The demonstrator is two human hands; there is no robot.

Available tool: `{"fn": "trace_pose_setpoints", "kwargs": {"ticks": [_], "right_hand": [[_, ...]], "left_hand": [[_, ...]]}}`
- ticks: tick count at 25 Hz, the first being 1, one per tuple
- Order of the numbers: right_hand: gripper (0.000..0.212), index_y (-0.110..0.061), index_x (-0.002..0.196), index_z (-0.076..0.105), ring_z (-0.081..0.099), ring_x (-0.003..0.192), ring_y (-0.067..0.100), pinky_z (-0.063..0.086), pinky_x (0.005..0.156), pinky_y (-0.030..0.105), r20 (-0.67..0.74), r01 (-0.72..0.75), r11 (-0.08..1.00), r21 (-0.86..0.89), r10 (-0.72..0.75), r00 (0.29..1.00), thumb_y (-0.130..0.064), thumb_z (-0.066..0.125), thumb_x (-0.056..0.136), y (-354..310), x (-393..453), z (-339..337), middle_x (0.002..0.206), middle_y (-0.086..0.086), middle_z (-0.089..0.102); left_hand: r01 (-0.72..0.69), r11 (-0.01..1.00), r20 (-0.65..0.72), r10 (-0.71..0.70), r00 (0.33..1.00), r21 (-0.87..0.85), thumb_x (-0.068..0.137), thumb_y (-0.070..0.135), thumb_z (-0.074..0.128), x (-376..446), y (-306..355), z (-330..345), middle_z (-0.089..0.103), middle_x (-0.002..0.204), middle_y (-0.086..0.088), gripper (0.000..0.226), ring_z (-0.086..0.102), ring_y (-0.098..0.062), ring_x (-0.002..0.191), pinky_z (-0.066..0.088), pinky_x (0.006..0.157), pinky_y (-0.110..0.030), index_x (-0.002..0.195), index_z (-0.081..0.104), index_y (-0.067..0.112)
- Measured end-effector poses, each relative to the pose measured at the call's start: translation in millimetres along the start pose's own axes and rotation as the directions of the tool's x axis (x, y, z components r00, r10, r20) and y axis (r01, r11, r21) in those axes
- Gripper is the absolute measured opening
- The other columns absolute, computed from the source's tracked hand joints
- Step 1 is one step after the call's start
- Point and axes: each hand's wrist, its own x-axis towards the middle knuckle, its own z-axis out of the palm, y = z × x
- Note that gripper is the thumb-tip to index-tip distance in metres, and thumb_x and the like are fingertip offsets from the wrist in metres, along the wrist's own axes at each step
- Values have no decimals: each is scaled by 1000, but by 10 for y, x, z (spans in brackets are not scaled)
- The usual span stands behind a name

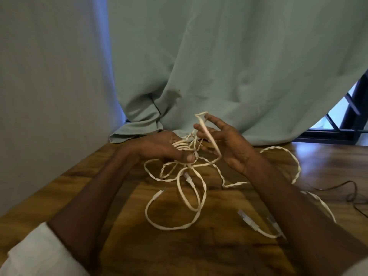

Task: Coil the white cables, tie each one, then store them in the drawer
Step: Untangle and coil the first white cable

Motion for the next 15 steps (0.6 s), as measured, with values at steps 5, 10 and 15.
{"fn": "trace_pose_setpoints", "kwargs": {"ticks": [5,10,15], "right_hand": [[62,-16,144,47,74,112,26,59,96,47,-110,-47,994,-96,36,993,13,55,90,87,44,37,118,9,78],[34,-10,122,72,75,92,24,57,81,39,-77,-99,920,-379,75,994,4,60,94,28,-60,34,105,13,80],[24,-18,121,75,74,83,23,56,66,34,112,-114,941,-317,156,981,-23,70,98,120,-103,77,106,14,78]], "left_hand": [[22,999,-54,-19,998,40,84,37,86,-28,5,96,80,82,-7,30,72,-14,72,54,70,-26,90,80,8],[-108,990,-274,79,958,-93,85,25,86,19,-107,32,65,57,7,26,59,-2,53,43,52,-17,69,69,15],[-119,992,-327,103,939,-32,77,28,92,52,-156,48,77,76,5,15,72,-5,73,57,71,-32,79,78,24]]}}
